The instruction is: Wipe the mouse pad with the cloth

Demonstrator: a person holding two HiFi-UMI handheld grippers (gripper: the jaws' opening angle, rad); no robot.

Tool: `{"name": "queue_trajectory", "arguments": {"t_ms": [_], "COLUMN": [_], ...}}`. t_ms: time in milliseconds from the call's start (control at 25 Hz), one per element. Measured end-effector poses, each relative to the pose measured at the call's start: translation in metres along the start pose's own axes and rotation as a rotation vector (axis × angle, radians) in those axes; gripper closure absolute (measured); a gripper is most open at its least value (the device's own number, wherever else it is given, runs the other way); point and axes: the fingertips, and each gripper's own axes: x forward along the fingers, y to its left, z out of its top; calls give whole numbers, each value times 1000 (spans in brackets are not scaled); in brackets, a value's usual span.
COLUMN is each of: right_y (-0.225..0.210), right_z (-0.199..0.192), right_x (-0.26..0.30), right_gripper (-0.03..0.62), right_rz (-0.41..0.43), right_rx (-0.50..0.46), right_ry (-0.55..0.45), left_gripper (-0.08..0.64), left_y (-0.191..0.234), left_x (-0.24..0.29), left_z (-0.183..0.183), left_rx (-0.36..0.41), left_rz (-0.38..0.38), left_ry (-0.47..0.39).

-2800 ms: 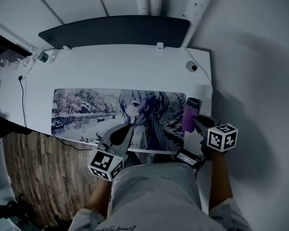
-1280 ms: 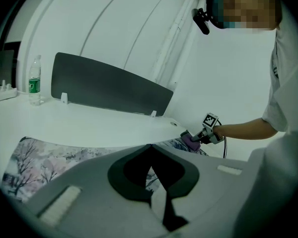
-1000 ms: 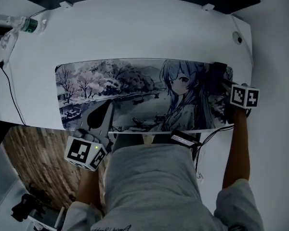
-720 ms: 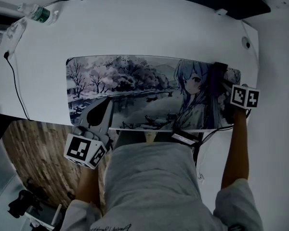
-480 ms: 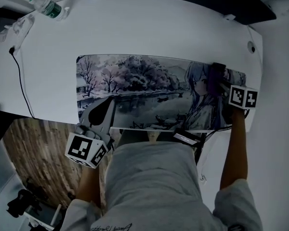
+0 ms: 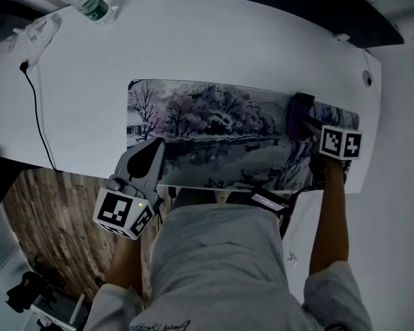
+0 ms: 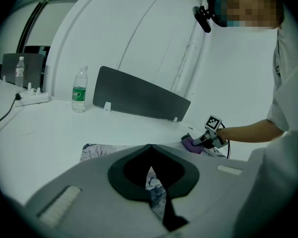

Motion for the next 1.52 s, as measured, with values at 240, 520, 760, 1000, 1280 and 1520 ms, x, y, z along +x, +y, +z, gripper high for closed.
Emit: {"name": "queue_trajectory", "arguments": {"t_ms": [240,520,760,1000,1280,1520], "right_y": [38,79,119,162,218,259], "right_z": [4,9,15,22,27,29], "right_x": [17,38,56,73,96,114], "right_gripper": [523,523,523,523,523,523], "right_rz": [40,104,152,199,270,314], "right_rx": [-19,-24,-71,-134,-195,-255], "right_ry": [17,31,59,77,97,120], "left_gripper": [541,541,541,541,541,541], "left_y": [20,33,50,70,87,104], "left_x": [-7,-12,-21,-34,-47,-65], "left_z": [5,0,0,-4,-17,-24], "left_rx": [-12,-32,-47,-62,-69,-69], "left_rz": [12,14,39,79,124,173], "left_ry": [4,6,-9,-19,-13,-23]}}
